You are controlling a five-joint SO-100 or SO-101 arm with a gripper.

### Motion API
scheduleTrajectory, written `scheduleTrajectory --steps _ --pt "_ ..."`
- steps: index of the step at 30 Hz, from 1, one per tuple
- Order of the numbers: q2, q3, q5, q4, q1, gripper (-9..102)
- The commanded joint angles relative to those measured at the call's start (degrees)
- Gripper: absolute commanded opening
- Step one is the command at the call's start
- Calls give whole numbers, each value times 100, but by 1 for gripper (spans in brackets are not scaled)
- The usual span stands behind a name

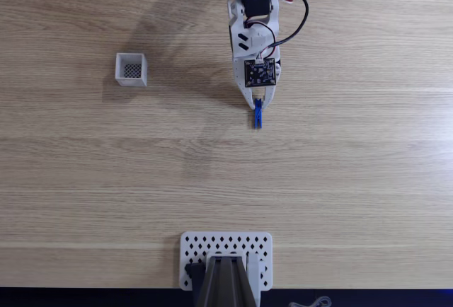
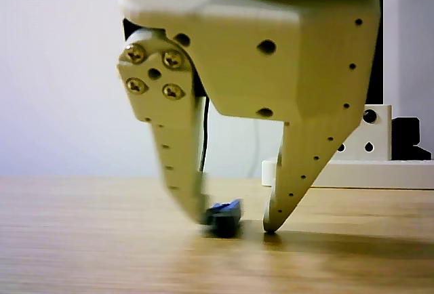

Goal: Grasp a peg and put it in the crate.

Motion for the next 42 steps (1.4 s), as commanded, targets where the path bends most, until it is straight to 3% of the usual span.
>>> scheduleTrajectory --steps 1,10,22,42 --pt "211 -211 -9 -149 -9 1" --pt "1257 316 62 -422 0 -1" --pt "2522 2127 88 -3542 1072 -1" --pt "2848 3568 97 -6205 3349 -1"
